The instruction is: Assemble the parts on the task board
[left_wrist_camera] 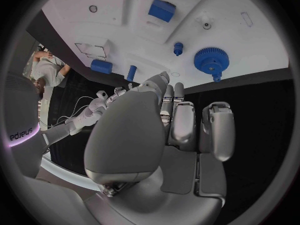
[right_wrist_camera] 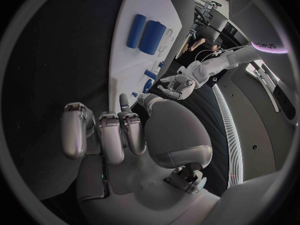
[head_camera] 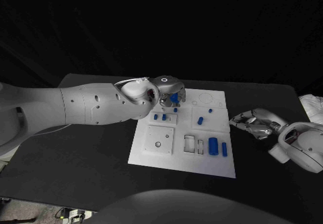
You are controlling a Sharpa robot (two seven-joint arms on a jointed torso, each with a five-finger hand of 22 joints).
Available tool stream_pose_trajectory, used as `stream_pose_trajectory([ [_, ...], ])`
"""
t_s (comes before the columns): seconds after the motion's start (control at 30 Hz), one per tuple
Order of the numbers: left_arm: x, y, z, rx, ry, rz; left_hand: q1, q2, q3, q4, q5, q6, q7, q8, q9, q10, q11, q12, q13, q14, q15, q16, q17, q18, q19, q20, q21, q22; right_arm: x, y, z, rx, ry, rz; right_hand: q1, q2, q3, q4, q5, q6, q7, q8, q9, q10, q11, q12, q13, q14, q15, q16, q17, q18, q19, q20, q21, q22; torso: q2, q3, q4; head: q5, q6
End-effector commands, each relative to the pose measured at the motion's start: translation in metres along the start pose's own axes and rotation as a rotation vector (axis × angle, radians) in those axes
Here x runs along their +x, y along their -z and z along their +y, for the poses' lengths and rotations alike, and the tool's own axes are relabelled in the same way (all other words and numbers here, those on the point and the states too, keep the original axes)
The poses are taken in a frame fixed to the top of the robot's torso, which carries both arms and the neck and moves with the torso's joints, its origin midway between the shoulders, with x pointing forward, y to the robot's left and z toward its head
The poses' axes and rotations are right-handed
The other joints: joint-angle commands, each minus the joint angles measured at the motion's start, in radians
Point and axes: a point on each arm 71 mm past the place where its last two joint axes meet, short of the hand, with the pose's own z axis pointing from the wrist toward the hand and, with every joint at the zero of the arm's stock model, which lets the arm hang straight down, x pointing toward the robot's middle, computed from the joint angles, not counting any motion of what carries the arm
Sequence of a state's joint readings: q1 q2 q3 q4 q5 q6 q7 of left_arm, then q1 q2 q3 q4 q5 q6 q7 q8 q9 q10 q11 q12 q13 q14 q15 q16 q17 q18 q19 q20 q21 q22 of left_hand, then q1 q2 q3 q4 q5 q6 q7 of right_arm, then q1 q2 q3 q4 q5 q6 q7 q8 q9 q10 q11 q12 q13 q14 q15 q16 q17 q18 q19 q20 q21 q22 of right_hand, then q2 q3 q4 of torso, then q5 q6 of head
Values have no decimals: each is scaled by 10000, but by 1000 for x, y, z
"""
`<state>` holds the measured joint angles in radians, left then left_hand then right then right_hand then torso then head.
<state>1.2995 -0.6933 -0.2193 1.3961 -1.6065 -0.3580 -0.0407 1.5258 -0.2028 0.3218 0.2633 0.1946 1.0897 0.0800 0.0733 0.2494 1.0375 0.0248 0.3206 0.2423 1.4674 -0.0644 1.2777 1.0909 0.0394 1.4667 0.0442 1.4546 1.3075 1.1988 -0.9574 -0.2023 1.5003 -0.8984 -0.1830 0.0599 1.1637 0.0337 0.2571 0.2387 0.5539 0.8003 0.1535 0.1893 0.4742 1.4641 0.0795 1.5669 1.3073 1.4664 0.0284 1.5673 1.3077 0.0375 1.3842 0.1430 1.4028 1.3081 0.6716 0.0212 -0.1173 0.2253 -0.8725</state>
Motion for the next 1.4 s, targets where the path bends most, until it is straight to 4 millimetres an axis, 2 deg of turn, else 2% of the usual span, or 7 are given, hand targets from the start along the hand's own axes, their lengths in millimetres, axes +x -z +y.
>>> stream_pose_trajectory([
  [0.03,8,-1,-2,-40,-221,1087,8,-138,-14,32,-80,-111,-31,-56,-48,-108,0,-100,-67,-9,-29,-56,-48,-80,526,-10,-64,2084,3,-1,0,-2,-15,211,71,-58,60,2,38,61,17,-61,15,1067,58,39,2635,1044,57,35,2631,185,-46,24,-58,1883,0,-2,-14,26,-1],
  [0.17,10,-2,-2,-128,-348,1387,-18,-171,-35,64,-134,-157,-33,-77,-86,-139,2,-159,-117,-12,-29,-49,-50,-80,526,-10,-66,2087,3,-1,0,-2,-27,221,72,-58,64,-1,40,63,17,-61,15,1067,59,39,2635,1044,57,35,2631,185,-45,24,-58,1884,3,-9,-15,16,-1],
  [0.5,12,-1,2,-449,-578,1584,-31,-219,-61,95,-122,-312,-26,-114,-178,-191,14,-252,-199,-35,-24,-70,-114,-75,514,-9,-96,2080,4,-1,0,-44,-40,211,71,-61,65,-3,39,64,18,-61,16,1067,59,39,2635,1044,57,35,2631,185,-46,25,-58,1883,0,0,-2,7,-1],
  [0.77,13,-2,3,-479,-824,1519,9,-224,-56,80,-90,-377,-64,-106,-222,-226,-9,-296,-237,-46,-27,-67,-125,-73,510,-8,-106,2079,4,-1,1,-71,-43,215,71,-61,65,-3,39,64,18,-61,16,1067,59,39,2635,1044,57,35,2631,185,-46,25,-58,1883,-5,-11,-2,-9,-1],
  [1.1,16,-4,3,-461,-898,1649,45,-207,-42,65,-43,-381,-121,-84,-247,-210,-46,-302,-255,-67,-42,-94,-182,-66,499,-15,-134,2070,4,0,0,-31,-44,215,67,-73,68,-7,38,70,19,-61,18,1067,60,39,2635,1044,58,35,2631,184,-41,25,-55,1885,-3,-8,-1,-21,-1],
  [1.4,18,-5,3,-431,-867,1432,150,-86,59,18,295,-416,-124,-77,-325,-130,-43,-312,-305,-115,-56,-133,-285,-58,480,-33,-177,2062,4,0,0,-7,-42,214,67,-73,68,-7,38,70,19,-61,18,1067,60,39,2635,1044,58,35,2631,184,-41,25,-55,1885,-6,-12,-9,-36,-1],
])
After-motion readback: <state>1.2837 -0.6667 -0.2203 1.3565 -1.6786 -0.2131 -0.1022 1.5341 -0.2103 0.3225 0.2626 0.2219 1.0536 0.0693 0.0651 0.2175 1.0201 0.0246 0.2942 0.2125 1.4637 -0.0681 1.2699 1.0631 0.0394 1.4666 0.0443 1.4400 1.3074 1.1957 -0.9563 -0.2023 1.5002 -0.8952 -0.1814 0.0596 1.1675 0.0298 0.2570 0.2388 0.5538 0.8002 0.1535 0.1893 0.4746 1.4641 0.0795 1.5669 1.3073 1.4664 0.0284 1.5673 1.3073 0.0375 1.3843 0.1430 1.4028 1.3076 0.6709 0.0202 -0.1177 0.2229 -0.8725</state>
